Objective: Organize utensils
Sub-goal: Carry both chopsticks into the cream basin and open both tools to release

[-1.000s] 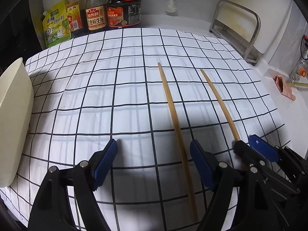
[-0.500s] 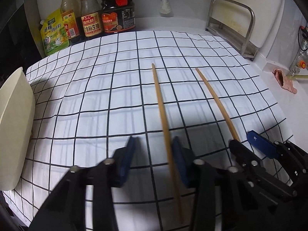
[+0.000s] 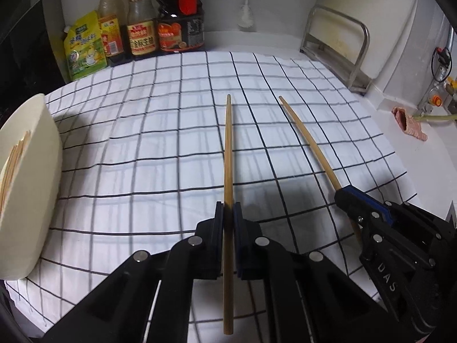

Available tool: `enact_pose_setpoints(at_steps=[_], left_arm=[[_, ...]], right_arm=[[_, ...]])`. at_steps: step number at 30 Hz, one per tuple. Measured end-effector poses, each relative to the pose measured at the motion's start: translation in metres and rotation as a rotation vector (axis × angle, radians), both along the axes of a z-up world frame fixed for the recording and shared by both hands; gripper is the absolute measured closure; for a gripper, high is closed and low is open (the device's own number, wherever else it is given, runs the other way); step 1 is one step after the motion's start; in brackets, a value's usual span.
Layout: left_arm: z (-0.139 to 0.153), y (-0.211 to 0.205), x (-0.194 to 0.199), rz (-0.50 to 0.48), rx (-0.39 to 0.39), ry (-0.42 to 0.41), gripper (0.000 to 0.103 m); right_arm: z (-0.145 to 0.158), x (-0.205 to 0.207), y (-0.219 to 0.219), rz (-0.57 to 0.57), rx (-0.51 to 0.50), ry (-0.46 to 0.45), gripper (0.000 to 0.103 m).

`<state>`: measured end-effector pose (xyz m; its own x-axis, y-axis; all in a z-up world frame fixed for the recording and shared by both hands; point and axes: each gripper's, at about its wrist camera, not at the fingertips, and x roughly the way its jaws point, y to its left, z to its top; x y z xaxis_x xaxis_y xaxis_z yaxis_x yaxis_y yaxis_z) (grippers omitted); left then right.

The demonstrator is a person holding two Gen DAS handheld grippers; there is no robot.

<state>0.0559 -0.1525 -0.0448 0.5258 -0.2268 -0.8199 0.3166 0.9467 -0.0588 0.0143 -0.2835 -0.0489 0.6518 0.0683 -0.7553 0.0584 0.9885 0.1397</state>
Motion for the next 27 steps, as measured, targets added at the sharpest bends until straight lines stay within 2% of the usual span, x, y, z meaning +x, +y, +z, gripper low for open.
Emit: enact_pose_setpoints(at_steps=[8, 15, 22, 27], left_arm=[[0.044, 0.053, -0.004, 0.047, -0.051, -0.065, 0.096], [0.079, 0.132, 0.002, 0.161, -0.061, -0.134, 0.096], [0.084, 0.216, 0.010, 0.292, -0.039, -0.155, 0.096], [0.075, 0.267, 0.022, 0.376, -0.025, -0.138, 0.096]], right_arm=[[0.044, 0.002, 0.042, 0.050, 0.041, -0.083, 0.097], [0.076, 0.030, 0.119, 0.189, 0.050, -0.140, 0.097], [0.090, 0.063, 0.204, 0.352, 0.085, -0.149, 0.097], [0.081, 0.092, 0.260, 0.439, 0.122, -0.103, 0.097]])
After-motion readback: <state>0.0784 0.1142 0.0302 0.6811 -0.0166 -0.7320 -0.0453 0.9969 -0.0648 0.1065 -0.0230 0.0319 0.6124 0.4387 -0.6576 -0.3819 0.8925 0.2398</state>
